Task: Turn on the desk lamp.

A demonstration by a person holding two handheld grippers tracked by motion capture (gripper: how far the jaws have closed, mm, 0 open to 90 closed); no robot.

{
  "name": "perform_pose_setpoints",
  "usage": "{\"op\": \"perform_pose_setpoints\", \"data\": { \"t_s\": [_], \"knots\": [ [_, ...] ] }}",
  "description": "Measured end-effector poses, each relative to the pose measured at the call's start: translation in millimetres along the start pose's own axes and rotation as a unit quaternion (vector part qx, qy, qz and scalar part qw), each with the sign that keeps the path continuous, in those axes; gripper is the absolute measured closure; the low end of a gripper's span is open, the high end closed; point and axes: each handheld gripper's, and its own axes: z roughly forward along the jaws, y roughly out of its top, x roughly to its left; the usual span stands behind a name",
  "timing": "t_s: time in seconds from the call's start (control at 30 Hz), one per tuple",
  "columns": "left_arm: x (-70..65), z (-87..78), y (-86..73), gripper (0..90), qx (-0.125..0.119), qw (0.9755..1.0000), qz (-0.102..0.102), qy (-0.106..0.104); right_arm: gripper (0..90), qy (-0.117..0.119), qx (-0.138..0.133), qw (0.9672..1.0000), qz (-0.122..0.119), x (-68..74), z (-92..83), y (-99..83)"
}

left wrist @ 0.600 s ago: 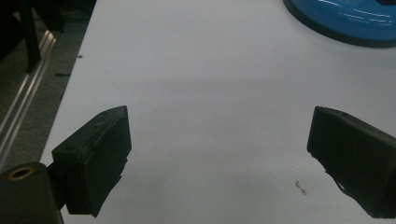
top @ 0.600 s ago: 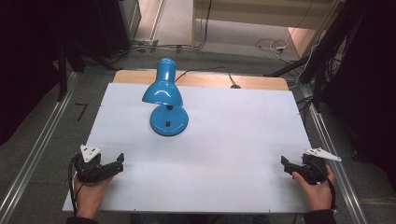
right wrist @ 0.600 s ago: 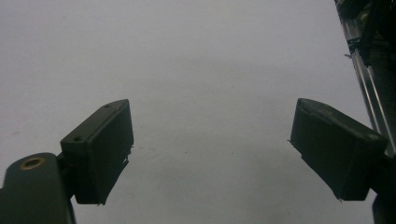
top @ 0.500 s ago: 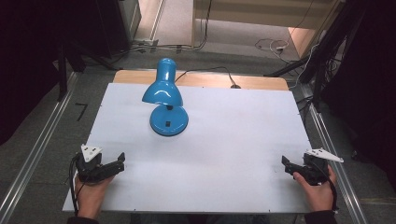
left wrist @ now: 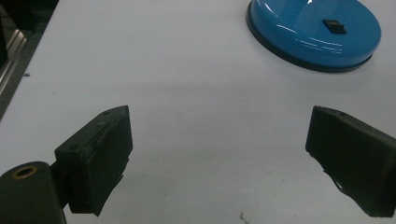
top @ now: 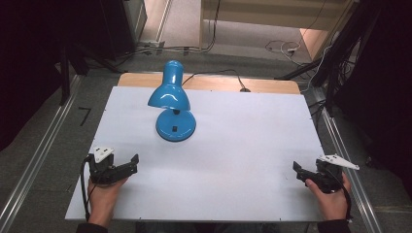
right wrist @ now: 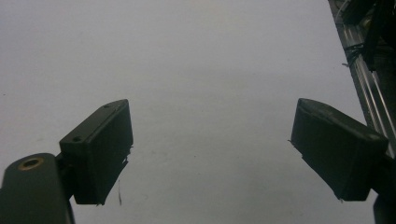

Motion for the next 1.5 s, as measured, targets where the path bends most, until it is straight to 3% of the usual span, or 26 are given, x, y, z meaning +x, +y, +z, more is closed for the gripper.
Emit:
{"op": "perform_pose_setpoints", "data": {
  "t_s": [0.63, 1.07, 1.17, 1.4, 1.5],
  "knots": [
    [-16.8, 13.5, 16.5, 11.8, -0.011, 0.9998, -0.001, -0.016, 11.6, -0.001, -0.003, 1.0000, -0.003, 1.3, -0.8, -0.3],
    [-25.5, 22.7, 25.0, 11.9, -0.008, 0.9997, 0.006, -0.024, 11.5, 0.002, -0.001, 1.0000, 0.000, 0.6, -1.0, -1.1],
    [-26.9, 26.9, 27.9, 11.9, 0.000, 0.9993, 0.012, -0.036, 11.5, 0.001, -0.001, 1.0000, 0.000, 0.5, -1.1, -1.2],
    [-28.8, 26.2, 30.9, 11.7, -0.034, 0.9985, 0.020, -0.038, 11.5, 0.002, 0.000, 1.0000, 0.000, 0.1, -1.3, -1.5],
    [-30.2, 27.2, 31.8, 13.4, -0.033, 0.9986, 0.027, -0.031, 11.5, 0.002, 0.001, 1.0000, 0.000, 0.6, -1.2, -1.6]
  ]
}}
